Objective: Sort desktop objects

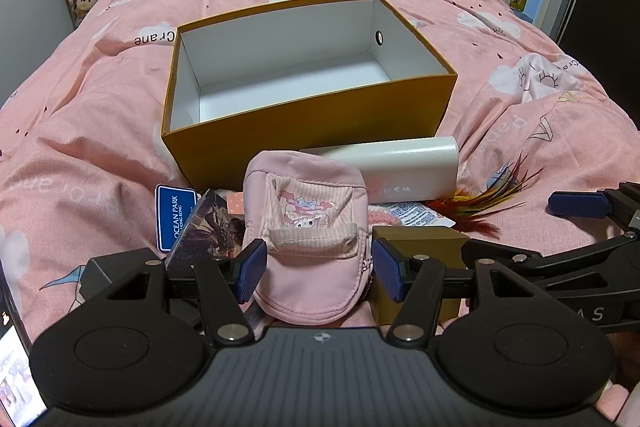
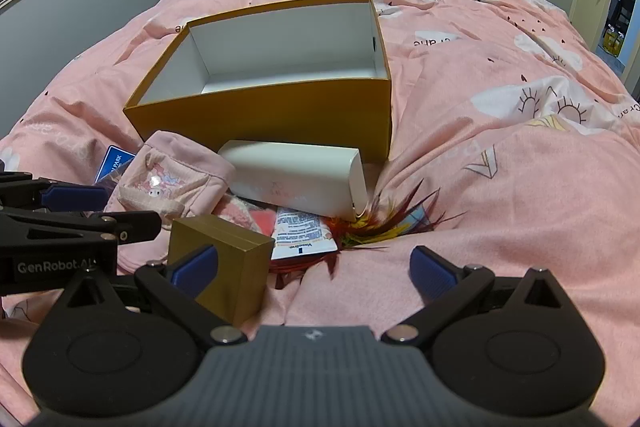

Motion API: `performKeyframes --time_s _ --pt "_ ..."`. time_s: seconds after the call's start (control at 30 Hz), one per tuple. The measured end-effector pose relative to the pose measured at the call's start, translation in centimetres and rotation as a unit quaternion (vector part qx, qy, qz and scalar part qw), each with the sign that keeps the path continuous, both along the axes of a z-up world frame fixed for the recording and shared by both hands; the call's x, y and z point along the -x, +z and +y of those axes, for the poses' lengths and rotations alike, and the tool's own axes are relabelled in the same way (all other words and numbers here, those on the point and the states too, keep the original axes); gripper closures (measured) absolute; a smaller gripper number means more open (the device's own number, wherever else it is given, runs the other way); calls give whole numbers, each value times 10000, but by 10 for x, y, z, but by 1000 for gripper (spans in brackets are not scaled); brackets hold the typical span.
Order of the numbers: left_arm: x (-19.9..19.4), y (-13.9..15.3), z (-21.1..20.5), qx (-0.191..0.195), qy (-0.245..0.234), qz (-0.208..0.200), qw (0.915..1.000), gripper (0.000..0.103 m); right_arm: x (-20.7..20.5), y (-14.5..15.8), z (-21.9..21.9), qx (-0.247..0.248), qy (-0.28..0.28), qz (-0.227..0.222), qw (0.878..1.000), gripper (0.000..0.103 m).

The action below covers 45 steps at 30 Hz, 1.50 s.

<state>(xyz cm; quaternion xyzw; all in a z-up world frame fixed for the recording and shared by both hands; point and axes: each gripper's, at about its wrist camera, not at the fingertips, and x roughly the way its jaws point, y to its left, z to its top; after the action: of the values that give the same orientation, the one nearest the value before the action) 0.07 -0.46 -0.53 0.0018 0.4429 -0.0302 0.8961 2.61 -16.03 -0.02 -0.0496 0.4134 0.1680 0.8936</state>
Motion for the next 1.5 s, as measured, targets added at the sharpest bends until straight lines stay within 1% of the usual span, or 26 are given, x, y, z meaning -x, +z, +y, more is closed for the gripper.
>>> performKeyframes --time_s 0.77,0.83,0.93,1.03,1.07,1.1,1.13,1.17,1.2,1.23,1.27,1.33,1.4,1.5 --pt "0 -3 1 -2 -35 35 10000 36 0 -2 0 -7 11 53 10000 1" --pt "0 -3 1 8 -49 38 10000 38 0 -2 0 -13 12 65 10000 1" --pt "0 -2 4 161 -117 42 9998 39 -1 -2 -1 -61 28 110 9999 1" --pt "0 3 10 463 -267 8 9986 39 -3 0 -4 -203 102 151 9996 1" --pt "0 4 12 479 -322 -11 9983 39 -4 2 -5 -258 119 150 9995 3" --pt "0 7 12 441 -377 -30 9983 42 -5 3 -7 -322 113 138 9993 5" --pt "1 8 12 404 -424 -48 9983 49 -7 5 -10 -419 100 141 9990 13" --pt "1 10 14 393 -458 -61 9982 51 -9 6 -13 -490 98 171 9986 19" --pt "1 12 16 411 -473 -61 9980 59 -12 6 -15 -555 106 209 9982 22" --pt "0 13 19 451 -484 -39 9978 62 -14 7 -17 -598 102 237 9979 29" --pt "-1 13 21 490 -487 -7 9976 62 -16 8 -19 -637 119 264 9975 34" --pt "-3 14 25 520 -506 44 9974 63 -20 9 -20 -715 241 343 9966 37" --pt "-6 14 27 447 -548 150 9974 63 -22 10 -19 -793 454 405 9950 38" --pt "-8 13 30 307 -635 296 9971 63 -27 10 -8 -697 906 510 9921 38"
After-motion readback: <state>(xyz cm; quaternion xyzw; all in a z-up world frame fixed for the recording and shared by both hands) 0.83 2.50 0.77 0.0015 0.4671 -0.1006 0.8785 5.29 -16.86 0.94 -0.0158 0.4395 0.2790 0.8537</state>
